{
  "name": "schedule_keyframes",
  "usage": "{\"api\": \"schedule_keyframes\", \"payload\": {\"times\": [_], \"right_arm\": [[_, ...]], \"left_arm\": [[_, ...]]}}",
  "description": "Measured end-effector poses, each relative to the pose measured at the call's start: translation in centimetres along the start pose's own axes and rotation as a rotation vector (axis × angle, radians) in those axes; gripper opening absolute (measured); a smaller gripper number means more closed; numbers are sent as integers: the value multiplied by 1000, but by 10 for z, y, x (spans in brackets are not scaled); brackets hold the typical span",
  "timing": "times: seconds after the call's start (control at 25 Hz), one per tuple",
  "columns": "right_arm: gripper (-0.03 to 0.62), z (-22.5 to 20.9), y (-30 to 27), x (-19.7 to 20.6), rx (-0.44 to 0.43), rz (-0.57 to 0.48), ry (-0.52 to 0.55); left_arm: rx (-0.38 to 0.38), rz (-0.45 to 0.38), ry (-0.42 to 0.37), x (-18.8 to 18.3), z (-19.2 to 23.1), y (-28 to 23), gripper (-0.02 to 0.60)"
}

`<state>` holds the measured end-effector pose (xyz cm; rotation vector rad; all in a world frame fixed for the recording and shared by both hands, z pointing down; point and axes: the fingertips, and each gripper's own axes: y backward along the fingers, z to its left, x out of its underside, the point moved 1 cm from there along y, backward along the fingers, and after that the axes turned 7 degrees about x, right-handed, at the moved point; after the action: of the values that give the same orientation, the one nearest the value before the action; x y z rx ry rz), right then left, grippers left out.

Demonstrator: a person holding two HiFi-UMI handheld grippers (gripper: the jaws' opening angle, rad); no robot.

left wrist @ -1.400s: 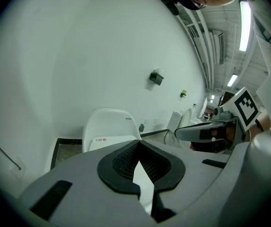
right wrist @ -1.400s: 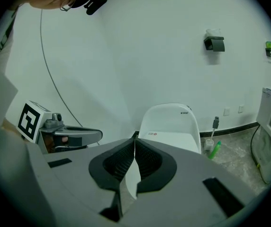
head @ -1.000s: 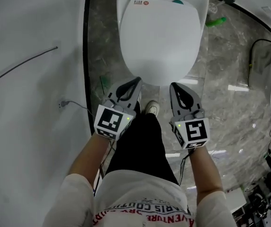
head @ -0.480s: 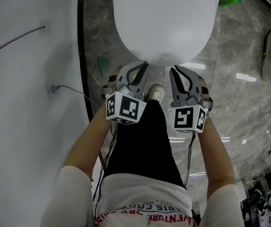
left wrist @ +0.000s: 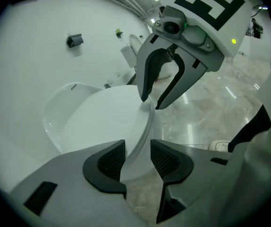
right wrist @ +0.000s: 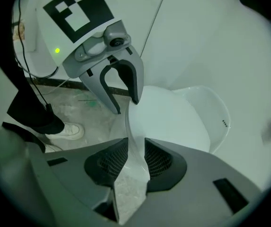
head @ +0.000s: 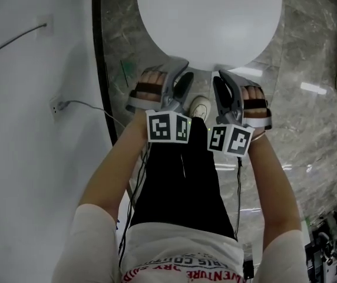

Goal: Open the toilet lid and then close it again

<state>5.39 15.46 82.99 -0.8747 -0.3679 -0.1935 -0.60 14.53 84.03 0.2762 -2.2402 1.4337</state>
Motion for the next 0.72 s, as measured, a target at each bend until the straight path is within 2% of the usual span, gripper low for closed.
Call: {"api": "schedule_keyframes", "payload": {"times": [0.32, 0.6, 0.72], "right_arm": [[63, 2, -10, 13, 122, 9, 154], [63, 3, -15, 13, 159, 0, 222], [66, 1, -14, 12, 155, 5, 210]], "left_arm": [[-105, 27, -137, 0, -1, -5, 160], [-172, 48, -191, 4, -2, -7, 160], [-189, 52, -180, 4, -1, -7, 160]]}}
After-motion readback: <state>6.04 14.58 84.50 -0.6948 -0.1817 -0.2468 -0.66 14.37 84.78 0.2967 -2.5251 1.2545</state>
